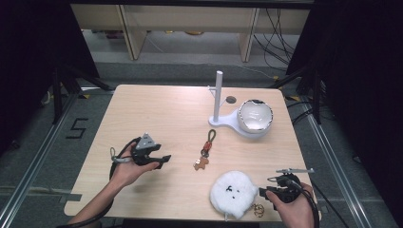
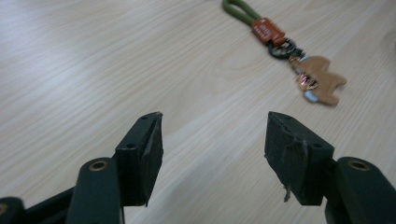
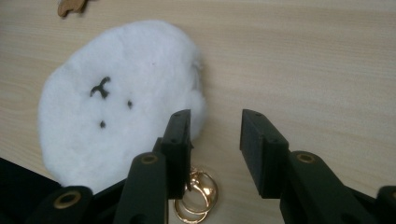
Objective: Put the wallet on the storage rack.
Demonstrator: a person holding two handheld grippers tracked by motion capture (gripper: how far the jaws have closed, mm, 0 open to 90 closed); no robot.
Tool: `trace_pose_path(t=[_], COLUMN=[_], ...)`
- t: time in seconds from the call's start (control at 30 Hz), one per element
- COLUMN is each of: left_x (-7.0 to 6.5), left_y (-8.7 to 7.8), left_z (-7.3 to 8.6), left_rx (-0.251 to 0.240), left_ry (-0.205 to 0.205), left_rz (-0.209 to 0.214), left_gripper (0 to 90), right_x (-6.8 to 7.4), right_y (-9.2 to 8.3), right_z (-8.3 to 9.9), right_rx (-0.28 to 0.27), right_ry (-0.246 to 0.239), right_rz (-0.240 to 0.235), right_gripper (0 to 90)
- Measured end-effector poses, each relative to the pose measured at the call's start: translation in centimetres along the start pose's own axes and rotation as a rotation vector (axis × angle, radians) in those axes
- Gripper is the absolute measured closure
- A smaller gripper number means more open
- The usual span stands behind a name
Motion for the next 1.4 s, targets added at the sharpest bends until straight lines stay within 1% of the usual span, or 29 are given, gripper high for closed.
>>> trace_pose_path(t=[0.03, 0.1, 0.23, 0.27, 0.3, 0.33, 0.37, 0.4, 0.43, 0.47, 0.53, 0.57, 0.6, 0.63, 0.67, 0.73, 0.77, 0.83, 0.87, 0.9, 0.93, 0.97, 1.0, 1.03, 1.13, 1.17, 1.2, 1.3, 1.4], left_x=[0.2, 0.6, 1.0, 0.9, 0.9, 1.0, 1.2, 1.3, 1.3, 1.4, 1.4, 1.5, 1.5, 1.5, 1.5, 1.4, 1.3, 1.3, 1.3, 1.3, 1.3, 1.2, 1.2, 1.2, 1.1, 1.0, 1.0, 0.9, 0.8], left_y=[-0.4, -1.0, -1.7, -1.8, -1.9, -1.9, -1.8, -1.8, -1.8, -1.9, -1.9, -2.0, -2.0, -2.0, -2.1, -2.0, -2.0, -2.1, -2.1, -2.1, -2.1, -2.2, -2.2, -2.2, -2.1, -2.1, -2.1, -2.0, -1.9], left_z=[0.4, 1.0, 1.8, 2.0, 2.3, 2.9, 3.2, 3.3, 3.3, 3.5, 3.6, 3.5, 3.5, 3.6, 3.6, 3.7, 3.8, 3.8, 3.9, 3.9, 3.9, 3.9, 3.9, 3.8, 3.8, 3.8, 3.7, 3.9, 4.0], left_rx=[-0.017, -0.03, -0.041, -0.06, -0.057, -0.052, -0.056, -0.056, -0.056, -0.056, -0.064, -0.081, -0.081, -0.084, -0.083, -0.089, -0.092, -0.083, -0.085, -0.084, -0.088, -0.086, -0.086, -0.087, -0.089, -0.091, -0.092, -0.088, -0.093], left_ry=[-0.023, -0.041, -0.061, -0.085, -0.093, -0.124, -0.128, -0.136, -0.136, -0.135, -0.14, -0.144, -0.144, -0.14, -0.138, -0.141, -0.145, -0.143, -0.139, -0.138, -0.14, -0.138, -0.138, -0.131, -0.134, -0.129, -0.125, -0.124, -0.123], left_rz=[-0.002, -0.014, -0.024, -0.02, -0.021, -0.023, -0.035, -0.038, -0.038, -0.05, -0.048, -0.049, -0.049, -0.058, -0.059, -0.056, -0.051, -0.064, -0.057, -0.056, -0.057, -0.051, -0.051, -0.052, -0.052, -0.051, -0.053, -0.056, -0.043], left_gripper=[36.1, 36.0, 35.9, 35.9, 35.9, 35.4, 35.1, 35.0, 34.8, 34.8, 34.5, 34.5, 34.5, 34.5, 34.5, 34.4, 34.4, 34.5, 34.5, 34.5, 34.4, 34.4, 34.4, 34.4, 34.5, 34.5, 34.5, 34.6, 34.6], right_x=[-0.2, -0.7, -0.8, -0.4, -0.4, -0.4, -0.7, -0.5, -0.5, -0.5, -0.2, 0.1, 0.2, 0.2, 0.4, 0.5, 1.2, 1.1, 1.2, 1.2, 1.7, 1.6, 0.8, 0.7, 0.7, 0.6, 0.7, 0.6, 0.6], right_y=[0.2, 0.4, 0.7, 0.7, 0.7, 1.0, 1.4, 1.4, 1.4, 1.6, 1.8, 2.0, 2.0, 2.0, 2.0, 2.1, 2.0, 2.1, 2.3, 2.3, 2.3, 2.7, 3.2, 3.4, 3.9, 4.1, 4.2, 4.8, 5.3], right_z=[-0.2, -0.5, -1.0, -1.1, -1.1, -1.4, -1.5, -1.6, -1.6, -1.8, -2.1, -2.4, -2.4, -2.4, -2.5, -2.7, -3.0, -3.1, -3.3, -3.3, -3.4, -3.4, -3.4, -3.4, -3.5, -3.6, -3.6, -3.7, -3.8], right_rx=[0.004, 0.025, 0.07, 0.085, 0.085, 0.1, 0.087, 0.111, 0.111, 0.101, 0.11, 0.127, 0.15, 0.15, 0.203, 0.206, 0.25, 0.252, 0.279, 0.279, 0.296, 0.312, 0.284, 0.296, 0.297, 0.289, 0.305, 0.313, 0.321], right_ry=[-0.001, -0.01, -0.02, 0.011, 0.011, -0.018, -0.072, -0.049, -0.049, -0.069, -0.074, -0.082, -0.07, -0.07, -0.059, -0.064, -0.043, -0.051, -0.052, -0.052, 0.006, 0.017, -0.058, -0.065, -0.069, -0.087, -0.078, -0.088, -0.106], right_rz=[0.0, 0.009, -0.038, -0.051, -0.051, -0.06, -0.064, -0.067, -0.067, -0.078, -0.09, -0.12, -0.123, -0.123, -0.125, -0.14, -0.175, -0.172, -0.202, -0.202, -0.204, -0.203, -0.189, -0.189, -0.192, -0.2, -0.202, -0.196, -0.189], right_gripper=[63.3, 62.9, 59.2, 58.3, 58.3, 55.8, 55.1, 55.0, 55.0, 54.6, 53.7, 51.4, 50.6, 50.6, 49.7, 49.0, 48.8, 48.5, 48.0, 48.0, 47.9, 47.4, 47.2, 47.2, 46.5, 46.3, 45.9, 45.7, 45.7])
Point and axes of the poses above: each handheld gripper's, and its own axes: y roughly forward along the jaws, z roughly out of its underside, x roughly to its left, the point moved 7 cm from there along y, roughly forward along the jaws, and after that the axes turned 13 degrees about -y, right-handed, at the moved point
